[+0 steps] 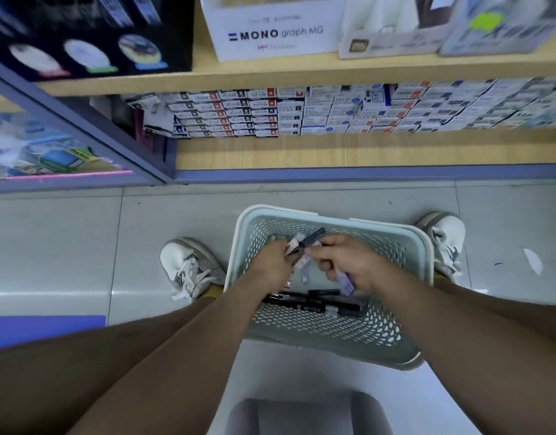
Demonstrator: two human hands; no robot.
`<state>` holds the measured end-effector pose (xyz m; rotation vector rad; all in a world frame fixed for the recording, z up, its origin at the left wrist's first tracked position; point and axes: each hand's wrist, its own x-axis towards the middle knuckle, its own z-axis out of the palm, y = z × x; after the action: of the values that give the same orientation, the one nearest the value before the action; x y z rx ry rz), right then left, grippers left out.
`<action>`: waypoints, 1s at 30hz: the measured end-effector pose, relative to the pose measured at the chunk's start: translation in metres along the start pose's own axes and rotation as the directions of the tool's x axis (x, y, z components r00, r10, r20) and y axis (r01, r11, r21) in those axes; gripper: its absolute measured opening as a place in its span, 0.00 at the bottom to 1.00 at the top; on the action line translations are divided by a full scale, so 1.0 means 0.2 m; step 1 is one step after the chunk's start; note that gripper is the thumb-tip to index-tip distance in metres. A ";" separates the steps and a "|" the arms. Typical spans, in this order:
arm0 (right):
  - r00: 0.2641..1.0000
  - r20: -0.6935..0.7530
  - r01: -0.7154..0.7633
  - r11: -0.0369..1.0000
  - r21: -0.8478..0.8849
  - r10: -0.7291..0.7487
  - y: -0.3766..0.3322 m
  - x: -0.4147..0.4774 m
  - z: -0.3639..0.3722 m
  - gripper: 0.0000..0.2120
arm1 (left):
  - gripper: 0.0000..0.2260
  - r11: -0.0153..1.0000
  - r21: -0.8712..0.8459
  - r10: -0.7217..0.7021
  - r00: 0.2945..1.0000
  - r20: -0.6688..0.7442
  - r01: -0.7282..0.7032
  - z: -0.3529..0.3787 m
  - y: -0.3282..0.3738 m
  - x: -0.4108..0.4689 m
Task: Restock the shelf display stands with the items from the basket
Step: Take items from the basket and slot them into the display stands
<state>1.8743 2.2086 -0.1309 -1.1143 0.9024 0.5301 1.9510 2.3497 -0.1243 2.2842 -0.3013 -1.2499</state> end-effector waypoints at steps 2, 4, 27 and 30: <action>0.997 -0.060 -0.031 0.983 0.182 0.043 -0.01 -0.04 0.03 0.09 | 0.07 0.999 -0.033 -0.001 1.000 -0.021 0.001 -0.02 0.02 -0.04; 0.989 -0.084 -0.076 0.913 0.401 0.120 -0.01 -0.08 0.05 0.11 | 0.07 0.998 -0.057 -0.003 1.000 -0.019 0.002 -0.03 0.05 -0.10; 0.954 -0.220 0.290 0.826 0.483 -0.206 -0.37 -0.74 0.36 0.24 | 0.07 0.949 0.108 0.301 0.753 -0.585 -0.296 -0.18 0.68 -0.69; 0.961 -0.105 0.265 0.746 0.610 -0.256 -0.42 -0.80 0.35 0.22 | 0.08 0.919 0.267 0.395 0.694 -0.602 -0.291 -0.24 0.75 -0.75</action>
<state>1.8741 2.2521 0.0580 -0.6139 0.8266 -0.0290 1.9161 2.3021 0.0846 2.4707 -0.5473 -0.2047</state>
